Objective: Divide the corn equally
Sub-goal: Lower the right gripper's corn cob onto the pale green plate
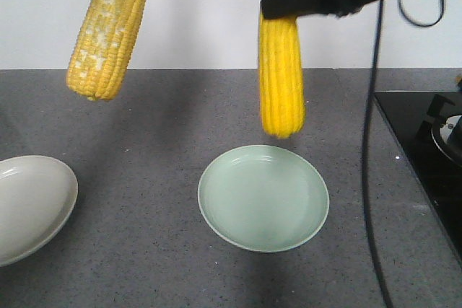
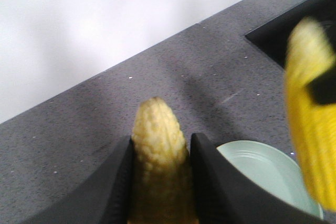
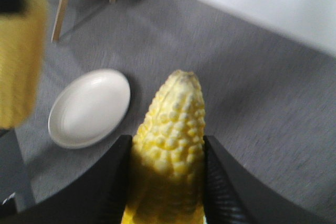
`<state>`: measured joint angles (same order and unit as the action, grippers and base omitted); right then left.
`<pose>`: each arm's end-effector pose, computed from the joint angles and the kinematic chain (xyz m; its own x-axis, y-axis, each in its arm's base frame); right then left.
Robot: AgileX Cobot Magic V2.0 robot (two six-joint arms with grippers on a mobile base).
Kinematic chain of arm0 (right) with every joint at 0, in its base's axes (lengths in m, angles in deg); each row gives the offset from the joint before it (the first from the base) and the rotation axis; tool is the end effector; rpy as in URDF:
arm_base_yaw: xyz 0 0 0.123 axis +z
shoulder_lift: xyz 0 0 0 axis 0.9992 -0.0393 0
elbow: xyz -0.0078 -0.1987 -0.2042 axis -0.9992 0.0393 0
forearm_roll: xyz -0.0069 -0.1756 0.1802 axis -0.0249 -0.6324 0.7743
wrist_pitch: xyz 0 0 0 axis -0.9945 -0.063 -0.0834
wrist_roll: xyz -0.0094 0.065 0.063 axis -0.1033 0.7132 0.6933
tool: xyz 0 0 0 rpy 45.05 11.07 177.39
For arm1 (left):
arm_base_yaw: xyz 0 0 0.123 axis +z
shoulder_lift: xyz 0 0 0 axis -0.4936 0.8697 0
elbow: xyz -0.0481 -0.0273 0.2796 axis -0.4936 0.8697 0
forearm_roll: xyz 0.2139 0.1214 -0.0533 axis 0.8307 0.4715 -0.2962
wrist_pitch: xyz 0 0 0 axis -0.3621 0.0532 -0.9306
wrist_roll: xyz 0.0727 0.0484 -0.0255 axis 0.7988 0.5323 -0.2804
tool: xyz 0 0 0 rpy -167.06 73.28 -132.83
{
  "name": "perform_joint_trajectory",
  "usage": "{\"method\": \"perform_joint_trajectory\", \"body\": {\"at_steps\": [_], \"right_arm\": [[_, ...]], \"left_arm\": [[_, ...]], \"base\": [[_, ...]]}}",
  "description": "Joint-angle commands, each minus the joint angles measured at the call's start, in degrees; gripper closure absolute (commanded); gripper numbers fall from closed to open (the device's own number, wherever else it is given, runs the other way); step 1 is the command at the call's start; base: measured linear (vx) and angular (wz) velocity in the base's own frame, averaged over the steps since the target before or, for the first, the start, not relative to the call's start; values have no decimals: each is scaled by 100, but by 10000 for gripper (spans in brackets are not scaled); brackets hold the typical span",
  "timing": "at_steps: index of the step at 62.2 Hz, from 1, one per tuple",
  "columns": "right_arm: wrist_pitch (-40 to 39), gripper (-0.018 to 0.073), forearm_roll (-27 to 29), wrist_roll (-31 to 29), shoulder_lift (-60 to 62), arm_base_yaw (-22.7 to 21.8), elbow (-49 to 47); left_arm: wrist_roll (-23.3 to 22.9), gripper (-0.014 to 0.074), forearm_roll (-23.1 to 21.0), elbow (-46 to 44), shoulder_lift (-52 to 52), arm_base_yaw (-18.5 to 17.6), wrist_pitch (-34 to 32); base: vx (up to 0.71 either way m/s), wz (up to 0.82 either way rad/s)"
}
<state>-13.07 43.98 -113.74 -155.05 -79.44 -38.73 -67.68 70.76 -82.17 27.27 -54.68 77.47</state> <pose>0.3594 0.1209 0.4235 -0.6243 -0.2215 -0.7491 -0.7110 0.5584 0.4274 0.3016 -0.1518 0.5147 -0.5058 0.2848 -0.8143 0.5210 0.8532 -0.0253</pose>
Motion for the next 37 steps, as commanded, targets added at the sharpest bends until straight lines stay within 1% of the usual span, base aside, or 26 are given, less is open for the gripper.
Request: {"method": "perform_joint_trajectory", "body": {"at_steps": [1,6,8,9,18,22,28,37], "right_arm": [[206,560,156,-248,7,257,312],[137,560,70,-555,-153,449,773],[82,560,9,-642,-208,521,946],[43,560,-20,-690,-233,546,1006],[-200,559,-233,-720,-340,652,1464],[-251,555,-269,-825,-347,652,1516],[-382,543,-527,-859,-359,652,1516],[-509,482,-744,-854,-359,652,1516]], "left_arm": [[-130,603,245,-118,-283,-23,-171],[-183,603,554,-118,-283,-23,-171],[-183,603,576,-118,-283,-23,-171],[-190,603,708,-118,-283,-23,-171],[-325,603,958,-118,-283,-23,-171],[-330,603,1067,-102,-283,-23,-171],[-330,603,1302,83,-307,-23,-171],[-330,603,1664,781,-419,-23,-171]], "base": [[0,0],[0,0],[0,0],[0,0],[0,0],[0,0],[0,0],[0,0]]}}
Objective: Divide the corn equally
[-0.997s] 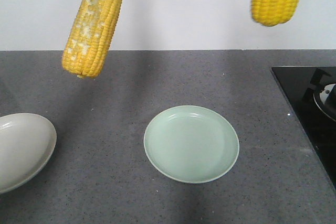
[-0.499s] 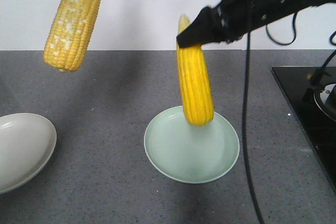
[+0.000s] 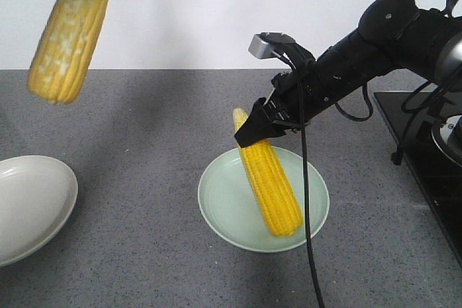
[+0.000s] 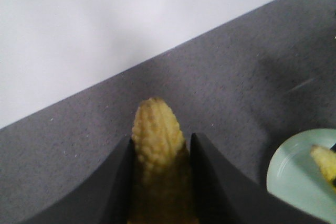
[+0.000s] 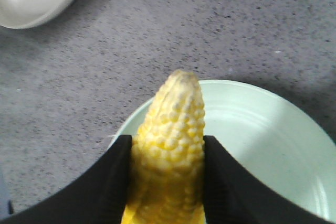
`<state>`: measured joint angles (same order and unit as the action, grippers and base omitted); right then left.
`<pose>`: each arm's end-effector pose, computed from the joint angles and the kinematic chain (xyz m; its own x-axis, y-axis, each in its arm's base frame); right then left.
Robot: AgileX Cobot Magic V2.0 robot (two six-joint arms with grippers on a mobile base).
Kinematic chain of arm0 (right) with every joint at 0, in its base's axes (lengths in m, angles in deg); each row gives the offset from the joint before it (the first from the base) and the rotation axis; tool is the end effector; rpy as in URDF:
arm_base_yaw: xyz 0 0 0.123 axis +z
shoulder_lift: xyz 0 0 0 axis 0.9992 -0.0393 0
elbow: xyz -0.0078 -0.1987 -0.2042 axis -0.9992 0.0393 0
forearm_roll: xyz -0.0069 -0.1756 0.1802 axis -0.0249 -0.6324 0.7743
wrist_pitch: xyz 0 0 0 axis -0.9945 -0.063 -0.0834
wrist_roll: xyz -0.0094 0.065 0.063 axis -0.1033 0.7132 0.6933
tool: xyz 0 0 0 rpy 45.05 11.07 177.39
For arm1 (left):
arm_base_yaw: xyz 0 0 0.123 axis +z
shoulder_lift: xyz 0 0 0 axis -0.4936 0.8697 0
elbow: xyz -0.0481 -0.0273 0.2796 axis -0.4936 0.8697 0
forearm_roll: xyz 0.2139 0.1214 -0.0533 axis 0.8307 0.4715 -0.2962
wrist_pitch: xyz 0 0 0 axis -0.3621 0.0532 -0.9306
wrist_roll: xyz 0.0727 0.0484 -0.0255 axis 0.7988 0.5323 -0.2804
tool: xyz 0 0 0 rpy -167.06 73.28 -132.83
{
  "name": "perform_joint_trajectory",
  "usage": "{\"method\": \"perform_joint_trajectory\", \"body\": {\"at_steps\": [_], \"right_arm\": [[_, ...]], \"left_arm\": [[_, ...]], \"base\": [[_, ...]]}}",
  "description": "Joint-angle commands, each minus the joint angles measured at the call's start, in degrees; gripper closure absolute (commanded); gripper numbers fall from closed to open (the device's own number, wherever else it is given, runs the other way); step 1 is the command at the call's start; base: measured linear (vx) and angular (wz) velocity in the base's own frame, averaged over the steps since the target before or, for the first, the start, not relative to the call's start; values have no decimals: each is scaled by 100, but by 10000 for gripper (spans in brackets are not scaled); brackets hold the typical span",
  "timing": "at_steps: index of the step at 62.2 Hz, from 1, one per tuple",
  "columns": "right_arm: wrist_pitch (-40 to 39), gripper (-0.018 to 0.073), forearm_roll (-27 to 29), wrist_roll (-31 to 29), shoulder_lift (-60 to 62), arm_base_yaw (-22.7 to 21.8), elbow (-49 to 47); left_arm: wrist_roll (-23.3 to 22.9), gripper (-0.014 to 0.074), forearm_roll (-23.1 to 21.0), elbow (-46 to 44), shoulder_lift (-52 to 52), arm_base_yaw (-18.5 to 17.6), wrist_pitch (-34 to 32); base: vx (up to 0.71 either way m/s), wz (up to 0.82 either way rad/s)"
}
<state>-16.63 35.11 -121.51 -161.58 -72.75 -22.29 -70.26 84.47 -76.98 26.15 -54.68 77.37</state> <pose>0.3687 0.1581 0.2905 -0.7088 -0.4845 -0.5127 -0.7015 0.5602 0.4405 0.3125 -0.1339 0.4978 -0.5534 0.3329 -0.7635 0.3720 0.9189 0.1311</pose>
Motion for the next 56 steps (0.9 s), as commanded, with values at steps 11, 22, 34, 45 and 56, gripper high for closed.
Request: {"method": "perform_joint_trajectory", "body": {"at_steps": [11,22,34,45,56], "right_arm": [[-48,305,66,1,294,-17,-128],[-35,90,55,114,294,-17,-128],[-23,23,85,205,310,-22,-128],[128,44,304,291,553,-22,-128],[384,72,463,514,1125,-22,-128]], "left_arm": [[-108,603,674,993,-607,-23,-161],[-412,603,1066,1566,-993,113,-161],[-413,603,1073,2522,-1554,544,-164],[-321,603,1123,3559,-1877,1082,-171],[-335,603,1066,4641,-1870,1669,-892]], "base": [[0,0],[0,0],[0,0],[0,0],[0,0]]}}
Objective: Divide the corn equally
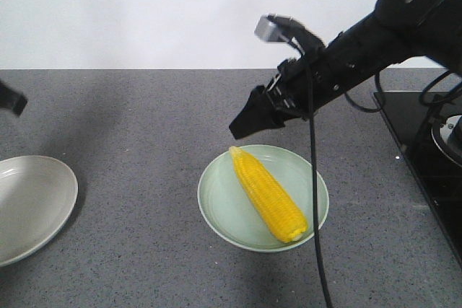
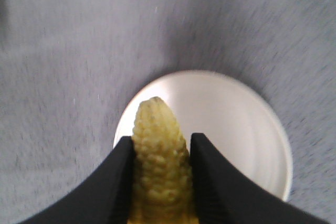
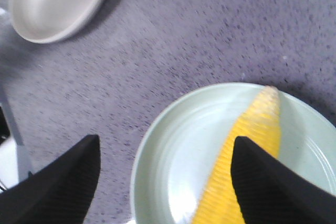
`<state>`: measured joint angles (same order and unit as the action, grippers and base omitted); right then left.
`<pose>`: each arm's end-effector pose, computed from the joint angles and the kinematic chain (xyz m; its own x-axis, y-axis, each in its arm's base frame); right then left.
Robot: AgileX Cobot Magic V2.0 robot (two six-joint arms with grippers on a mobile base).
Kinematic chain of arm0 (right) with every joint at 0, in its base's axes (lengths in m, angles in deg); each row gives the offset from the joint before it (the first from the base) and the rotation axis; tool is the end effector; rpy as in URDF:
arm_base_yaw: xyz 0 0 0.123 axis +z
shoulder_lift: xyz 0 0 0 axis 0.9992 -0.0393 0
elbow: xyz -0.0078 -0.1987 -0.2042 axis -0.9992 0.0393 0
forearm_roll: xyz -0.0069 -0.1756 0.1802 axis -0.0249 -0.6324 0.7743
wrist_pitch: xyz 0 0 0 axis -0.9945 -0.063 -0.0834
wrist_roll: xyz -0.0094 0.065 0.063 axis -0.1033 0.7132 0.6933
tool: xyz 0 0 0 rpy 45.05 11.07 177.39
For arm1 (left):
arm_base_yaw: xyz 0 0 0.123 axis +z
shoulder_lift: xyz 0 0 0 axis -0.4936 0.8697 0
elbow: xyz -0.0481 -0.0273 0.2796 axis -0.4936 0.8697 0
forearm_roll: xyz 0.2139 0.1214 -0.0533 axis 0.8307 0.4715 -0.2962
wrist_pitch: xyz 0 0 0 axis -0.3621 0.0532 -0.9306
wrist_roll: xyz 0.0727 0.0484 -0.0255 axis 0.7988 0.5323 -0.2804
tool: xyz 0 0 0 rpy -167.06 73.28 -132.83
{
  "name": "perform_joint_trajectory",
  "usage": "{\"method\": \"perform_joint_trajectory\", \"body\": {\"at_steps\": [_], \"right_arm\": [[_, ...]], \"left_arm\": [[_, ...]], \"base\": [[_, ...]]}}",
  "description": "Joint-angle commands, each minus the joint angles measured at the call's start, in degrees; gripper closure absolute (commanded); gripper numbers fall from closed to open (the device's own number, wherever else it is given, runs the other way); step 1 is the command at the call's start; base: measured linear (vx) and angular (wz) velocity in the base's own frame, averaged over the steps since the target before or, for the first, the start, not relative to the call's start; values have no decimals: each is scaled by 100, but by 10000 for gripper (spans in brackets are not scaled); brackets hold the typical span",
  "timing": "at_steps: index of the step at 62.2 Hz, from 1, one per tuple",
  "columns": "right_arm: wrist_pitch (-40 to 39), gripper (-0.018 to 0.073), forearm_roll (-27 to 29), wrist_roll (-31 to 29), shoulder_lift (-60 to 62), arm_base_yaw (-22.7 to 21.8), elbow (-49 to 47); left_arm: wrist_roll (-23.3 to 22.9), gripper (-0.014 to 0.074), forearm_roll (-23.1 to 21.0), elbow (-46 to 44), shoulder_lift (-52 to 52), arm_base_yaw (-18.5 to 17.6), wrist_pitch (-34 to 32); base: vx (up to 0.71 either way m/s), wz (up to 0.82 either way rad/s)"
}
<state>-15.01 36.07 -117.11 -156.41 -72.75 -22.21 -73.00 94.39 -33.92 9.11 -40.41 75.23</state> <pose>0.3498 0.1548 0.3257 -0.7222 -0.4343 -0.5383 -0.6835 0.5675 0.4591 0.2751 -0.0264 0.3850 -0.8660 0.2462 -0.4352 0.1249 0.9493 0.2885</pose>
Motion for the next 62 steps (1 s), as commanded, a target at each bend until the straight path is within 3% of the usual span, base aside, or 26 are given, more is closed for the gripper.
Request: {"method": "perform_joint_trajectory", "body": {"at_steps": [1,9,18,47,62], "right_arm": [[252,74,367,73,637,-22,-137],[396,86,362,91,1150,-22,-137],[370,86,324,91,1615,-22,-137],[324,86,279,113,2050,-22,-137],[324,86,273,86,2050,-22,-137]], "left_arm": [[-82,603,61,412,-165,275,-778],[-92,603,-88,986,-165,495,-1678],[-98,603,-184,1150,-127,653,-2266],[-86,587,-340,1143,565,684,-2266],[-85,532,-341,1143,560,684,-2302]], "base": [[0,0],[0,0],[0,0],[0,0],[0,0]]}}
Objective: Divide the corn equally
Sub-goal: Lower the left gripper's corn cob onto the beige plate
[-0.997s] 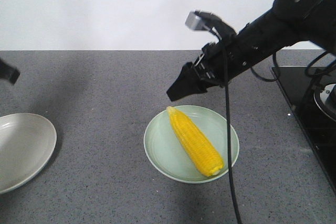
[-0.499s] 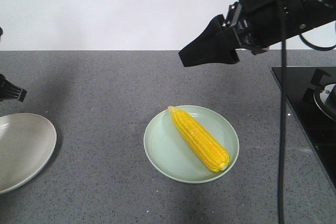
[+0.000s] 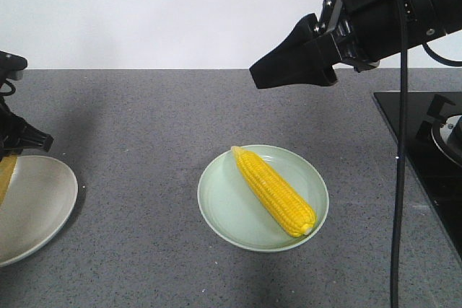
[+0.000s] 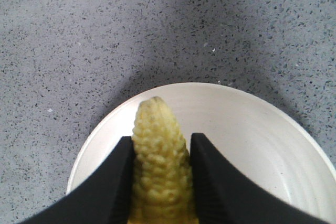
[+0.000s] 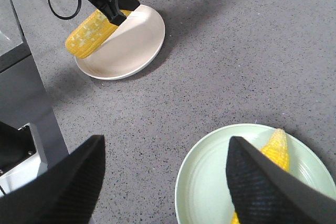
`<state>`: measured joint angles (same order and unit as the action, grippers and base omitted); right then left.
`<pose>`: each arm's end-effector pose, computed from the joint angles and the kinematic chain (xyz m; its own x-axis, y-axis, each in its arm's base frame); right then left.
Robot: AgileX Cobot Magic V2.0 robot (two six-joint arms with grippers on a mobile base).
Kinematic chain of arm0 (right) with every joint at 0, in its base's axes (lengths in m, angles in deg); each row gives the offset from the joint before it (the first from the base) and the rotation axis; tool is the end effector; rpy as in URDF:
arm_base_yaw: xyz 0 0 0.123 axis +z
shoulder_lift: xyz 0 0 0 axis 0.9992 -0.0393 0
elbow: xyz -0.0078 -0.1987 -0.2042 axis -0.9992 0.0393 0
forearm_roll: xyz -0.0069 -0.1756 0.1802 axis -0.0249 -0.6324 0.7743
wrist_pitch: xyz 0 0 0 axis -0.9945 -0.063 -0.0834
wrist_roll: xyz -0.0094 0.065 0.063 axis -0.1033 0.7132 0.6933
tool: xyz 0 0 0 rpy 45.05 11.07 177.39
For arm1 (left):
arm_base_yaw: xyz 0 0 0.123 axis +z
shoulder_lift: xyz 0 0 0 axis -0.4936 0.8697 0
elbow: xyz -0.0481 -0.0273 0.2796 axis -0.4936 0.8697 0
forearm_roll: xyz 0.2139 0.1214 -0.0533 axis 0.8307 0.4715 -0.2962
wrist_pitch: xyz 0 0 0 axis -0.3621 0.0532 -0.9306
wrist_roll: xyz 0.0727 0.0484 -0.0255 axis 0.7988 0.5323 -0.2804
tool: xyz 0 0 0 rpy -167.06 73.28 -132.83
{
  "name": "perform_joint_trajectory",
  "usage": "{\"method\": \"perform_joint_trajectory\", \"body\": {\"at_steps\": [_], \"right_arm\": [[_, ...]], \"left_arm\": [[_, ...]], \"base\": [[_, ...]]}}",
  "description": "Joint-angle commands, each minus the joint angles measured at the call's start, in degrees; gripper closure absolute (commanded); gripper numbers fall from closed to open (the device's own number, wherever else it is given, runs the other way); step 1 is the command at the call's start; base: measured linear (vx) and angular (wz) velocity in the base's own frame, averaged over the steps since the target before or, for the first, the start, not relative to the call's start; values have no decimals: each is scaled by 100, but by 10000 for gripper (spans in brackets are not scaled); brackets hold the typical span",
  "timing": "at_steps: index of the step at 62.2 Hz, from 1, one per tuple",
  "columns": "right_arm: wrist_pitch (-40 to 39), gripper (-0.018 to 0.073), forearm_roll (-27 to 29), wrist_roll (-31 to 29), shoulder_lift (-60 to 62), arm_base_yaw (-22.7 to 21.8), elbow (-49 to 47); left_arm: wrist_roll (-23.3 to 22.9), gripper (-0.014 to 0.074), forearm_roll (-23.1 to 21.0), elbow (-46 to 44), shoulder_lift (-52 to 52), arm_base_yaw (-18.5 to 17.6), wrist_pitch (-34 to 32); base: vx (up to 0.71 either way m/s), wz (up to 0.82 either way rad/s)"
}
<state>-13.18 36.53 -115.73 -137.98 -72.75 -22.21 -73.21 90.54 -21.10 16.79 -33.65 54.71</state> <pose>0.2663 0.1336 0.4340 -0.5452 -0.3817 -0.7463 -0.7913 0.5283 0.3079 0.3183 -0.0062 0.2924 -0.8813 0.1903 -0.4325 0.1020 0.9704 0.2190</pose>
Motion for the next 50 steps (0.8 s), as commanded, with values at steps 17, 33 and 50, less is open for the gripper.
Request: {"method": "perform_joint_trajectory", "body": {"at_steps": [17,33,50], "right_arm": [[140,86,227,-52,207,-22,-137],[140,86,227,-52,207,-22,-137],[109,87,228,-51,207,-22,-137]], "left_arm": [[-69,370,40,-139,-208,8,-244],[-177,165,40,-139,-208,8,-231],[-221,115,51,-139,-208,8,-69]], "base": [[0,0],[0,0],[0,0]]}}
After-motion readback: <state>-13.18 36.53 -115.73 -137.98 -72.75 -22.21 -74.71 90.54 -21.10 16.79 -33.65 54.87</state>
